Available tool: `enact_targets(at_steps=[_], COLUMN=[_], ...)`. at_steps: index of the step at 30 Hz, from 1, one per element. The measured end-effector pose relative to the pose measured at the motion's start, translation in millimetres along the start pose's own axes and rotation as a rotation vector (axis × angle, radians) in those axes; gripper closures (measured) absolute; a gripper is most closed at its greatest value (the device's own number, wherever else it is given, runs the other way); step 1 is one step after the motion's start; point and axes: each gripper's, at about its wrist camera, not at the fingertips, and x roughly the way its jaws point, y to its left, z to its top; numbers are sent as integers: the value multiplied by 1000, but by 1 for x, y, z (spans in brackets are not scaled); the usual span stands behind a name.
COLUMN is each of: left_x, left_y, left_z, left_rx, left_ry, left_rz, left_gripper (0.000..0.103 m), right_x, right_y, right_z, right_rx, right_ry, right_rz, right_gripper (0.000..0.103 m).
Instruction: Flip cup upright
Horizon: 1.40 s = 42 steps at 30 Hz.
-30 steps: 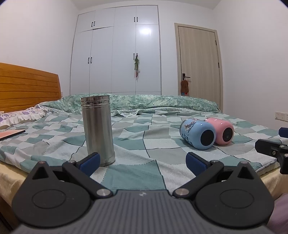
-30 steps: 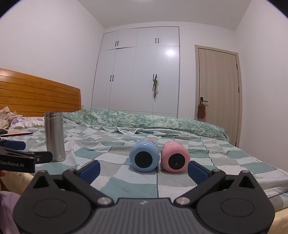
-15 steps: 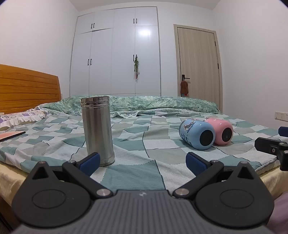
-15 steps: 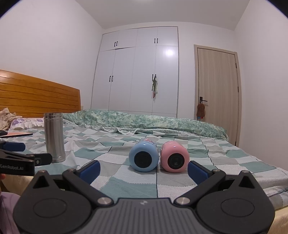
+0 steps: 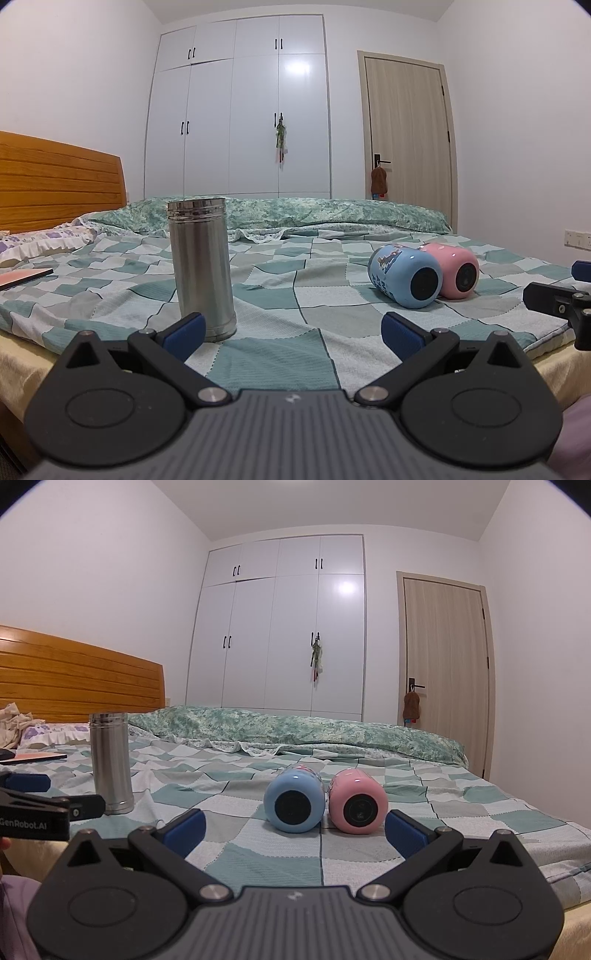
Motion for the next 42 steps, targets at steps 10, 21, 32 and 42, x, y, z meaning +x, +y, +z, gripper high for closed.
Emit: enact_targets(at_steps=[10, 21, 32, 42], left_x=[0, 0, 5, 48], left_y=[0, 0, 13, 16], left_z=[0, 0, 14, 36], left_rx=[0, 1, -20, 22], left_ry=[0, 4, 52, 89], left_rz=[0, -5, -69, -154], left_gripper=[0, 0, 0, 0], right_x=[0, 0, 14, 67], right_y=[0, 1, 4, 3], right_z=[0, -1, 9, 41], right_rx=[0, -7, -14, -30], right_ry=[0, 0, 78, 152], right_rz=[0, 3, 56, 87], right_gripper=[0, 0, 0, 0])
